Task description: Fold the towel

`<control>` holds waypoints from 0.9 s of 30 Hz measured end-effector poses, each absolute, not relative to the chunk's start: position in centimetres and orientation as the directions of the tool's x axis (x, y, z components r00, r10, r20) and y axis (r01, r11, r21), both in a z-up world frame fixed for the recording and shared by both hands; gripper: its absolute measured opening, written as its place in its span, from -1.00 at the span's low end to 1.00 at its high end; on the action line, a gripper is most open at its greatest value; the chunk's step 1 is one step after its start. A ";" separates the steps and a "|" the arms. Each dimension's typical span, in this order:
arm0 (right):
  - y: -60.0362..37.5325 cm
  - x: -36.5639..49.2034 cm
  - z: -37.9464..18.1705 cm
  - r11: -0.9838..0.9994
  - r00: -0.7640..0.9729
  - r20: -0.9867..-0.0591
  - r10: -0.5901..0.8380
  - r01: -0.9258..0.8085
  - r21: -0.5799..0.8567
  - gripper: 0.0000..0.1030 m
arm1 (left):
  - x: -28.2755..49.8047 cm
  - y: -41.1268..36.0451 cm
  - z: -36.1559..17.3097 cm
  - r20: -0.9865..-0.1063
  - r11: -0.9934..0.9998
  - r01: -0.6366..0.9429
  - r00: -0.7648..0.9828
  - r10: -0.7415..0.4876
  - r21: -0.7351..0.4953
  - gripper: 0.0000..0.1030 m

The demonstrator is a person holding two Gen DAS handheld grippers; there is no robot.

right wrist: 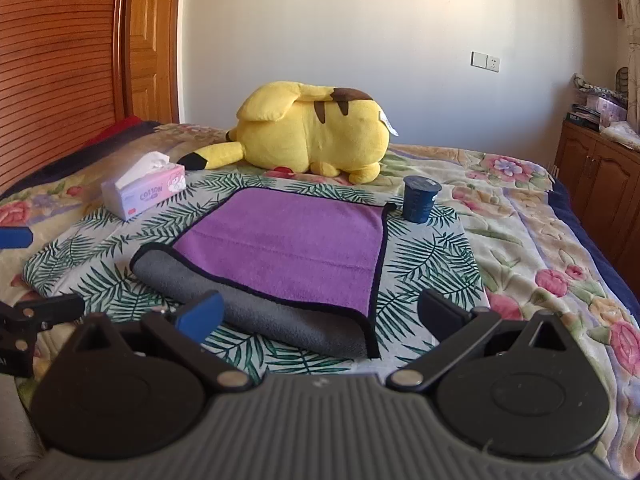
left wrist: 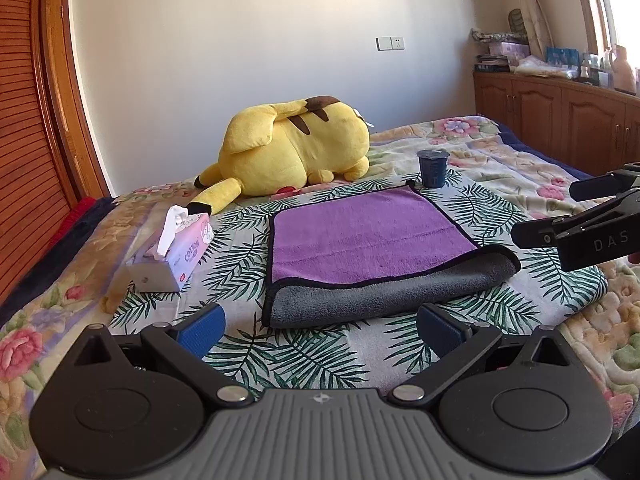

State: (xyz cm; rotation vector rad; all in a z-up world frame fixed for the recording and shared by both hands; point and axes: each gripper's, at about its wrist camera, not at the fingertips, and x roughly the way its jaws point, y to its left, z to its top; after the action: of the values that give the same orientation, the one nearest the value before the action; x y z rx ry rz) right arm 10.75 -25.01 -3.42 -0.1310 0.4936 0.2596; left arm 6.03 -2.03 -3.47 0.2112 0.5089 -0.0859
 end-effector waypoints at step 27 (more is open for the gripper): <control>-25.8 16.2 -5.7 0.942 0.756 -0.610 0.239 -0.332 -0.041 0.60 | 11.4 -0.4 -4.0 -0.528 0.980 0.168 0.845 -0.087 0.107 0.57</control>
State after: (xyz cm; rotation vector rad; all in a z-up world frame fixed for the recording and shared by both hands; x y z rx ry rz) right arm 16.24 -25.77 -5.69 -0.1505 0.6427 0.3126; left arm 11.43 -0.37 -4.02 0.1519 0.5491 -0.1351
